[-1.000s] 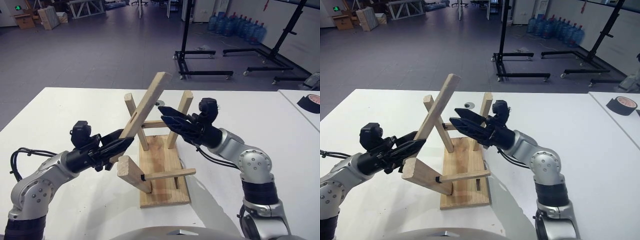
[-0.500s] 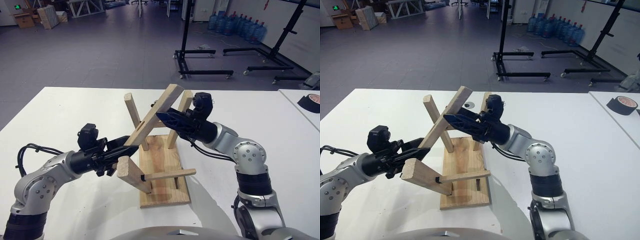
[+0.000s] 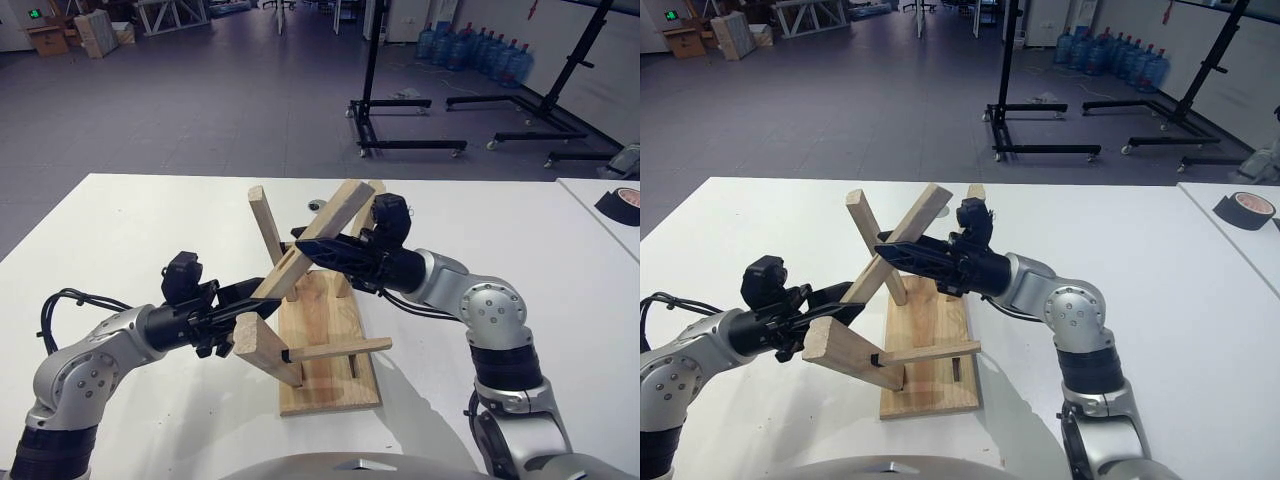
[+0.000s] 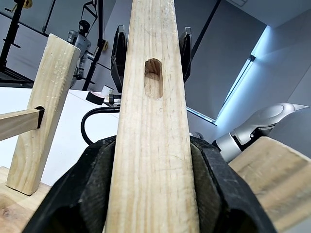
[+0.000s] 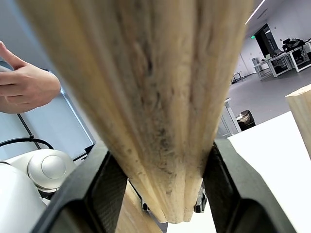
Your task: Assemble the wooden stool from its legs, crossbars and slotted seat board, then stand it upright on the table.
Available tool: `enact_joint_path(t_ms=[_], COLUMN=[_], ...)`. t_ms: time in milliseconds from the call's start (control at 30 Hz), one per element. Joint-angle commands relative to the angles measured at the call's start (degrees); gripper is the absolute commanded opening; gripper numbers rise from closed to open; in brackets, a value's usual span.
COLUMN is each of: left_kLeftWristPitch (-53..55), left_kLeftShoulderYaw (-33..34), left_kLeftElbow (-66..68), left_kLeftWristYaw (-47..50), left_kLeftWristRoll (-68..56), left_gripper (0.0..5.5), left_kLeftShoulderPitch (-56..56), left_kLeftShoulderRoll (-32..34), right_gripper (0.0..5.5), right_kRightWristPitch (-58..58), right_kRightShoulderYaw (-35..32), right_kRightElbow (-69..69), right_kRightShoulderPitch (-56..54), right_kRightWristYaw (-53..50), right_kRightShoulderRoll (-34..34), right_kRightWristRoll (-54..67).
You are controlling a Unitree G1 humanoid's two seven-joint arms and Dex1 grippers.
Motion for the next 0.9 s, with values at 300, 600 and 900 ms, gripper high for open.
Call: enact_joint_path(t_ms=[300, 600, 900], left_kLeftWristPitch=[-0.8, -4.3, -8.9], left_kLeftShoulderYaw=[4.8, 15.0, 16.9], left_kLeftElbow=[3.8, -7.0, -18.3], left_kLeftWristYaw=[7.0, 15.6, 23.8], left_kLeftWristRoll=[-0.3, -6.7, -10.8], left_gripper=[3.45, 3.97, 3.97], left_kLeftShoulderPitch=[-3.3, 4.2, 9.7], left_kLeftShoulderRoll=[-1.8, -4.6, -6.0], right_gripper=[2.06, 2.05, 2.04], right_kRightWristPitch=[-6.6, -13.8, -20.8], right_kRightShoulderYaw=[-5.1, -10.4, -6.2], right_kRightElbow=[-2.5, -1.5, -3.2], right_kRightShoulderPitch=[-0.4, 13.7, 19.3], right_kRightWristYaw=[4.5, 24.6, 36.6], right_kRightShoulderRoll=[-4.4, -27.7, -36.2], right_kRightWristRoll=[-6.1, -20.4, -28.5])
